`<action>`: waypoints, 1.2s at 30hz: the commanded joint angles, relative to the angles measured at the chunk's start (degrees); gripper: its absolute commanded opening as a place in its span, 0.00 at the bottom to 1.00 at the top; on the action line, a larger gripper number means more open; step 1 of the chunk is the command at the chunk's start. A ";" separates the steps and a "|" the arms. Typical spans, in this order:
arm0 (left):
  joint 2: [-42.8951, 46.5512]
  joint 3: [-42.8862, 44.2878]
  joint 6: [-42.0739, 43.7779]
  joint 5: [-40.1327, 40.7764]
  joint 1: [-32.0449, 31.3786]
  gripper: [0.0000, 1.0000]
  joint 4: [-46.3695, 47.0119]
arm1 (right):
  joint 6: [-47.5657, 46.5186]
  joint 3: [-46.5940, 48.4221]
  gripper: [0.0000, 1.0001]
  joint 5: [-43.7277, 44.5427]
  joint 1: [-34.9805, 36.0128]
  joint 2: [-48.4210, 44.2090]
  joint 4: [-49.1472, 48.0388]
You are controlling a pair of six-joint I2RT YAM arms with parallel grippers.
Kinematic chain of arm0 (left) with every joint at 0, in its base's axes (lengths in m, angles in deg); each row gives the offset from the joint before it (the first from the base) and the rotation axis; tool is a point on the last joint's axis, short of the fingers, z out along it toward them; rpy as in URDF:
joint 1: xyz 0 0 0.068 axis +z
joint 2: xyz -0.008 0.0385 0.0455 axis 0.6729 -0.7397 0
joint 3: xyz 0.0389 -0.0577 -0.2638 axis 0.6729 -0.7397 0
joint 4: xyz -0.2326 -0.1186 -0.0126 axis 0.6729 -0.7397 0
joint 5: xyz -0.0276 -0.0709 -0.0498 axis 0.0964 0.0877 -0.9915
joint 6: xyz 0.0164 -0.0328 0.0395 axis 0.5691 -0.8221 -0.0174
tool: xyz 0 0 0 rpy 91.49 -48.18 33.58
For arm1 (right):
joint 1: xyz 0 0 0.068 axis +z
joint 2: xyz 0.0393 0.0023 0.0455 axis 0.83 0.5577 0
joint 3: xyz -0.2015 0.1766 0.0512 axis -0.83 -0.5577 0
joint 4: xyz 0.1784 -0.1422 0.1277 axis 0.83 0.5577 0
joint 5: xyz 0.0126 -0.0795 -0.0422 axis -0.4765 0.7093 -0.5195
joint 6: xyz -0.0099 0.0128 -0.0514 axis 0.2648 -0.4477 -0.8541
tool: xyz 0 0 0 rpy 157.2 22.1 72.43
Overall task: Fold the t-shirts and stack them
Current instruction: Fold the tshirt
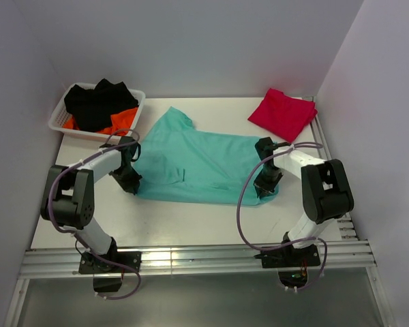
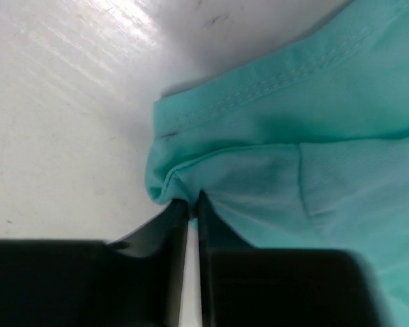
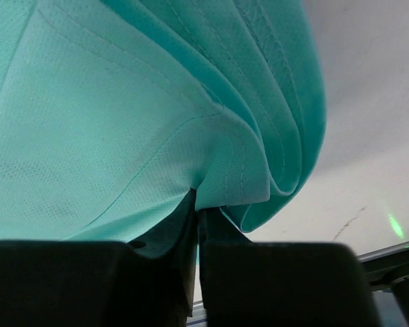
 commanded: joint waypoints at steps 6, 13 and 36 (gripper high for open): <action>-4.90 4.93 0.54 5.73 0.06 0.00 1.03 | -2.45 1.97 0.00 5.69 -3.63 -0.27 2.94; -1.14 5.56 -0.43 4.50 0.15 0.00 -1.43 | -3.59 0.74 0.00 8.33 -7.67 -3.79 6.46; 13.75 10.56 1.67 -3.41 -0.04 1.00 -4.29 | -2.80 10.48 0.45 -0.54 -9.61 -9.96 9.11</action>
